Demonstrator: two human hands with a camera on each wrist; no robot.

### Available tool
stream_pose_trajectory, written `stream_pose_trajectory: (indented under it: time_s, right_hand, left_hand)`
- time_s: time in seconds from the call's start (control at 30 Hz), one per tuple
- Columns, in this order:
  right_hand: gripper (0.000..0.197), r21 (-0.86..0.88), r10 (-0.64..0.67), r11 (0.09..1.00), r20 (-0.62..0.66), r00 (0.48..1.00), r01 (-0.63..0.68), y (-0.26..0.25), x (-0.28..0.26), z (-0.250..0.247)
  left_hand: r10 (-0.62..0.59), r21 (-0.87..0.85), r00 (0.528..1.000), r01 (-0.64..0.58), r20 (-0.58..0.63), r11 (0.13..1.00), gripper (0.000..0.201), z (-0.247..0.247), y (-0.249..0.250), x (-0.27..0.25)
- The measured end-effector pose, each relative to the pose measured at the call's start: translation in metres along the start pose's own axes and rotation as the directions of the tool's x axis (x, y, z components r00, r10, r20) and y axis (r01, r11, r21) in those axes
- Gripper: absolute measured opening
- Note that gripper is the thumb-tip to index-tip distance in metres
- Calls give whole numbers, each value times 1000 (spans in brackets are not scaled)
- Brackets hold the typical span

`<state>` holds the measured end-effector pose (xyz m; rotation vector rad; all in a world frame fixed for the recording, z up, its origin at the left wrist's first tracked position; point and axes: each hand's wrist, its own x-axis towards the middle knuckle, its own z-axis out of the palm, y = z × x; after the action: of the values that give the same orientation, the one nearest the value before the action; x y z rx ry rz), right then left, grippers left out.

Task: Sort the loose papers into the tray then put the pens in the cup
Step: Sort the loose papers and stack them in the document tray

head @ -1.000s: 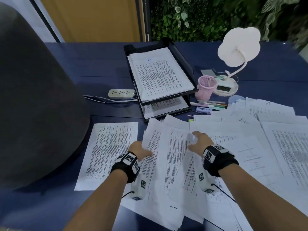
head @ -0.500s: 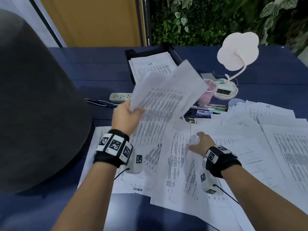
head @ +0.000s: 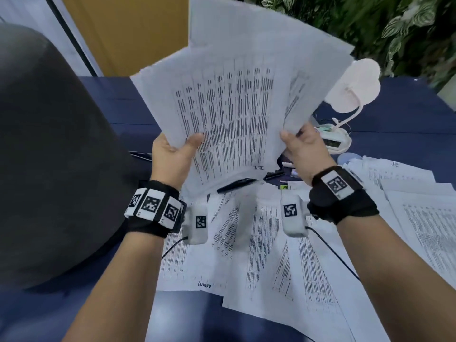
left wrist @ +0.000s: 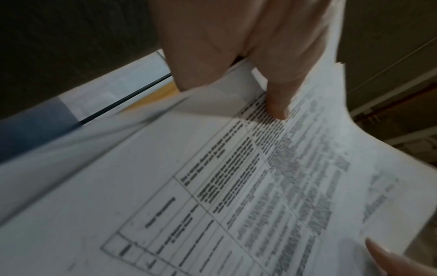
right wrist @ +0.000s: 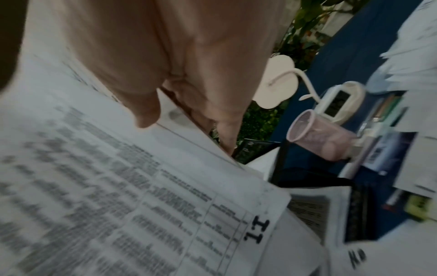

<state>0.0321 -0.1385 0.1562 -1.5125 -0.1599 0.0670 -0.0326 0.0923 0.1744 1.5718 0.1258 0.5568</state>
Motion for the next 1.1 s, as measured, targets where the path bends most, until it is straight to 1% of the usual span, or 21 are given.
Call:
stream_pose_trajectory:
  time_s: [0.07,0.1,0.17,0.2,0.27,0.33,0.37,0.4,0.47,0.53,0.6,0.63,0.7,0.73,0.8,0.87,0.93,0.97,1.0,1.03,1.1]
  right_hand:
    - [27,27,-78,997,-49,996,79,-8,2,7]
    - [28,41,-123,991,-79,989,126,-11,2,8]
    - [27,77,-159,982,-137,978,170,-17,1,5]
    - [26,74,-151,984,-156,976,164,-18,0,1]
    - [28,46,-102,993,-143,984,110,-15,-3,-9]
    - [37,2,-32,999,-75,997,32,-3,-6,-16]
    - [42,-34,-4,999,-48,999,2,5,-7,-18]
    - [45,-70,24,997,-28,999,-26,12,-9,-18]
    - [49,-110,63,992,-3,998,-63,29,-12,-18]
    - [60,-149,86,985,-15,996,-88,43,-14,-18]
    - [73,-191,93,976,-51,994,-101,51,-15,-19]
    - [71,-190,77,978,-66,995,-88,48,-16,-18]
    - [48,-143,35,989,-83,996,-47,36,-16,-16]
    - [42,-124,30,991,-80,996,-40,30,-16,-17]
    - [40,-123,35,992,-60,998,-42,25,-14,-20]
    - [38,-146,67,987,-31,997,-70,29,-15,-23]
    - [34,-162,93,982,-32,995,-97,37,-19,-20]
    - [33,-161,92,982,-58,994,-101,40,-21,-16]
    - [34,-150,71,985,-92,993,-84,41,-23,-12]
    - [35,-134,39,989,-124,992,-55,39,-23,-8]
    - [33,-118,-10,993,-180,984,-12,29,-21,-4]
  left_hand:
    - [27,7,999,-27,39,1000,38,6,7,2]
    - [36,4,998,-36,44,999,36,8,8,3]
    - [26,-22,999,-25,29,999,29,9,8,3]
    - [3,-31,999,-2,35,1000,29,7,5,3]
    - [-90,-22,991,93,102,995,43,4,-7,0]
    - [-216,-24,956,225,199,974,56,5,-22,-6]
    - [-263,-21,937,275,230,961,56,6,-30,-10]
    - [-296,-7,923,307,245,952,52,9,-38,-13]
    - [-330,4,912,339,243,941,40,13,-49,-19]
    - [-353,4,914,360,201,933,31,16,-54,-22]
    - [-351,-13,920,358,173,934,27,16,-55,-22]
    - [-340,-28,924,350,175,936,27,17,-53,-22]
    - [-315,-64,929,332,193,941,29,17,-48,-21]
    - [-306,-84,931,328,200,941,30,17,-48,-20]
    - [-305,-107,935,327,181,939,40,14,-51,-19]
    - [-317,-126,938,334,139,934,51,13,-57,-23]
    - [-334,-92,932,348,137,933,54,18,-63,-29]
    - [-336,-57,930,347,150,936,50,22,-65,-32]
    - [-322,-27,934,329,152,944,39,27,-64,-34]
    - [-303,-15,944,307,131,951,27,32,-62,-34]
    - [-252,-10,966,253,58,967,17,38,-53,-29]
